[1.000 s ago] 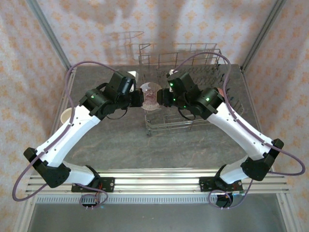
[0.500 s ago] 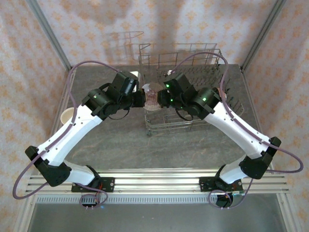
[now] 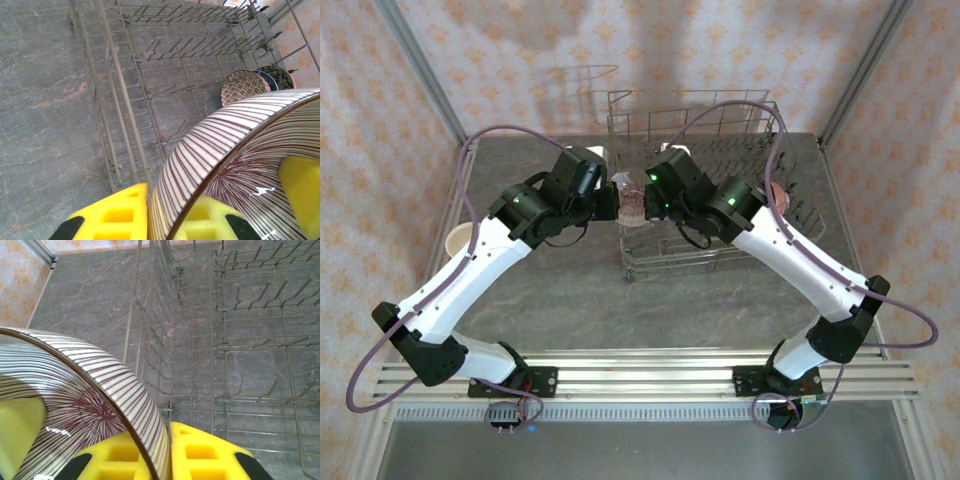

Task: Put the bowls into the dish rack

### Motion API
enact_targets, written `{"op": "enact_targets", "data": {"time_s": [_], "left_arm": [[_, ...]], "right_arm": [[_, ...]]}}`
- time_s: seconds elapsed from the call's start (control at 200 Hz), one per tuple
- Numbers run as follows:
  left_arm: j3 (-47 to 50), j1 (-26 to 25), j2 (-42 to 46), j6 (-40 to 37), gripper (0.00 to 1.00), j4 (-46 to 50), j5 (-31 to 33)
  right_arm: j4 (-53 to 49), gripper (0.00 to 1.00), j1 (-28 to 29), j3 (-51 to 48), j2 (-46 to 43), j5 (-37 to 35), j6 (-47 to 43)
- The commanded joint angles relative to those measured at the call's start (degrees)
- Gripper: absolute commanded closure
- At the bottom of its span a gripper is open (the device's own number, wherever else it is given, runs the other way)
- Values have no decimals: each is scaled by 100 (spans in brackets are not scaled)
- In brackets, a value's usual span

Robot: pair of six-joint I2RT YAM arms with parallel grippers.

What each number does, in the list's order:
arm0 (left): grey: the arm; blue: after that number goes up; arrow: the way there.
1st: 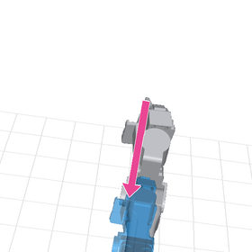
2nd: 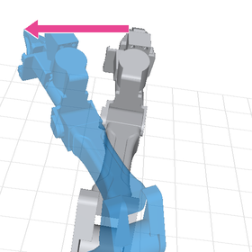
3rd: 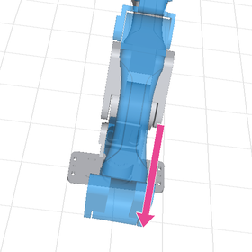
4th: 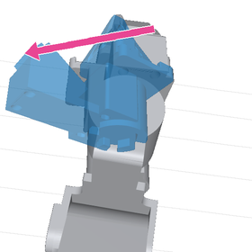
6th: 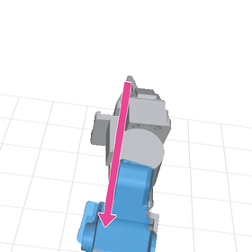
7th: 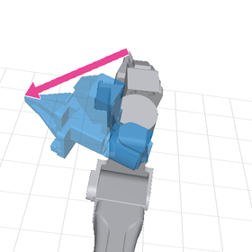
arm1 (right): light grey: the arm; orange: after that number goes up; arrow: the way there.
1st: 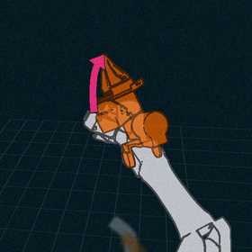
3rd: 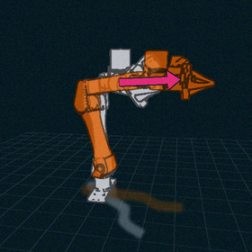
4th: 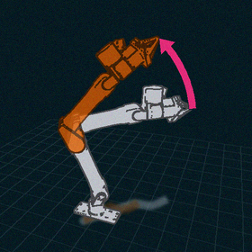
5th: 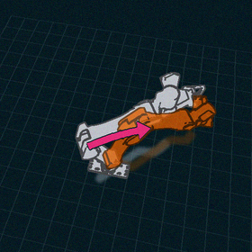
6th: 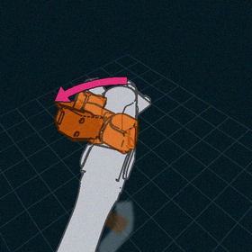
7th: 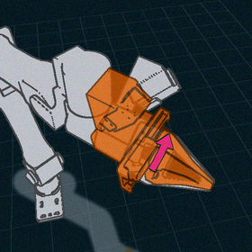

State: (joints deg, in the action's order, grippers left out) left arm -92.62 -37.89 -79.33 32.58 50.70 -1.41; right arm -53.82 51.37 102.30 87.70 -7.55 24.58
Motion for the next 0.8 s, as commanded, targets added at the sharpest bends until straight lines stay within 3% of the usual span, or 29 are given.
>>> {"op": "enact_targets", "data": {"time_s": [0.0,0.455,0.686,0.791], "left_arm": [[-72,-67,110,130,86,-455,98],[-172,-69,202,-21,54,-528,169],[-157,-61,506,-268,42,-428,637],[-36,0,756,-373,38,-386,899]], "right_arm": [[-181,90,130,237,63,-79,-43],[-331,93,132,396,259,-618,12],[-338,93,95,554,362,-1820,-51],[-453,93,-225,756,467,-2077,-68]]}}
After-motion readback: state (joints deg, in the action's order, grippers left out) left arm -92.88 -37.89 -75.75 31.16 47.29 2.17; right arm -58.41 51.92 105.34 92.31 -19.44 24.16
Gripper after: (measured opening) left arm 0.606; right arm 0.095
